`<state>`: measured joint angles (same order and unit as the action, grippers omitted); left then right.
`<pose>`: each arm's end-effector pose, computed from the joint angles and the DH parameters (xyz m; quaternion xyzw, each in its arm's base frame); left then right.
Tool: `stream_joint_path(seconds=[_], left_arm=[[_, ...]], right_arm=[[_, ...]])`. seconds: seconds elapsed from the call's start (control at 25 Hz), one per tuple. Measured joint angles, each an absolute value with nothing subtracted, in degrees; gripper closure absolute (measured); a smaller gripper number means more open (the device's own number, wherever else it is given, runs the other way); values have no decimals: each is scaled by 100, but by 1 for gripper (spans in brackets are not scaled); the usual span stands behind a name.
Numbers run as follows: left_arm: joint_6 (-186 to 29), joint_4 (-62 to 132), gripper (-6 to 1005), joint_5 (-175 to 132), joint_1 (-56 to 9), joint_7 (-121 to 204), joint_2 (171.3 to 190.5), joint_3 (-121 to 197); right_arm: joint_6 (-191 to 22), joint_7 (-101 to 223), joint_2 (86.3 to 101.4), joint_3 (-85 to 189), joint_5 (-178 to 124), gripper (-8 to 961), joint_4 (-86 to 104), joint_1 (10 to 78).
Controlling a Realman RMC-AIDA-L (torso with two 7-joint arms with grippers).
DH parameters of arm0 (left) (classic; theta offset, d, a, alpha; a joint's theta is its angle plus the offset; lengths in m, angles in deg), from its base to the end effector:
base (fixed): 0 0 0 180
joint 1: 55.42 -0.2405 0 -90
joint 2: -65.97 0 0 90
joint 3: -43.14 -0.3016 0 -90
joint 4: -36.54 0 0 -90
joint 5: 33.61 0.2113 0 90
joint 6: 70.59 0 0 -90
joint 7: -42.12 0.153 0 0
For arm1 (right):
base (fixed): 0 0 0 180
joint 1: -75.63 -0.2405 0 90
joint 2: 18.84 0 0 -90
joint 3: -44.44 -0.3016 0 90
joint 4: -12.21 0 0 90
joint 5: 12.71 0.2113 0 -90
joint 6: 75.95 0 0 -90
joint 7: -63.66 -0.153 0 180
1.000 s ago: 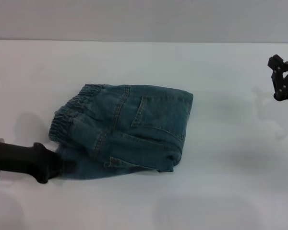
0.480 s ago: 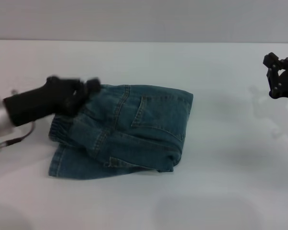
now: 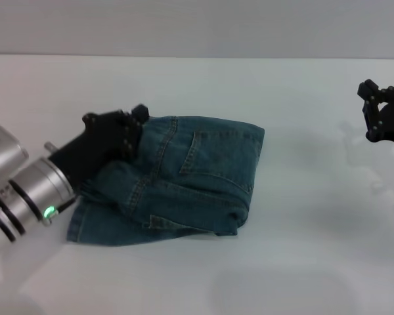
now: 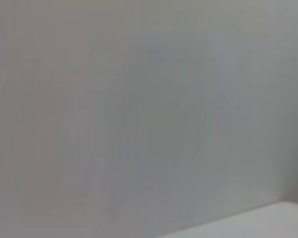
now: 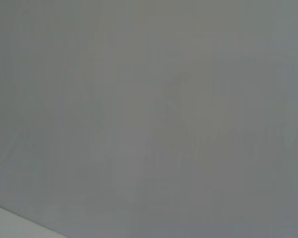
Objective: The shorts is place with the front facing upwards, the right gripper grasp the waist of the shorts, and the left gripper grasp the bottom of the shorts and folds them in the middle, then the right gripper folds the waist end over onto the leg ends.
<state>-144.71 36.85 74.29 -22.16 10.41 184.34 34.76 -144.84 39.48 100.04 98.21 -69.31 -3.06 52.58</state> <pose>-0.3093 0.3604 -0.0815 -0.8467 -0.1890 -0.3419 0.3612 0.3554 0.3557 -0.0279 -0.8109 0.1267 0.2754 0.5006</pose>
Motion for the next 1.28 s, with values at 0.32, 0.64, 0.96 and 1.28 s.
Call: stream_joint_path(seconds=[0.32,0.64,0.96,1.28], left_arm=[[-14306,3997,1001,7398,-2600,1806,18447,3532],[-13843,4190,1001,7394,-2801,2313,18464,3571],[-13568,4321,1001,7425,-2876,2639,18462,3598],[-14074,4290,1001,7414,-3055,2649,18438,3597]], right_arm=[[-14519,3949,10010,9843,-6931,954,-310,5299],[-14747,3949,10016,9815,-6931,955,-370,5297],[-14885,3968,10001,9796,-6414,955,-423,5327],[-14841,4019,9998,9742,-6266,954,-399,5319]])
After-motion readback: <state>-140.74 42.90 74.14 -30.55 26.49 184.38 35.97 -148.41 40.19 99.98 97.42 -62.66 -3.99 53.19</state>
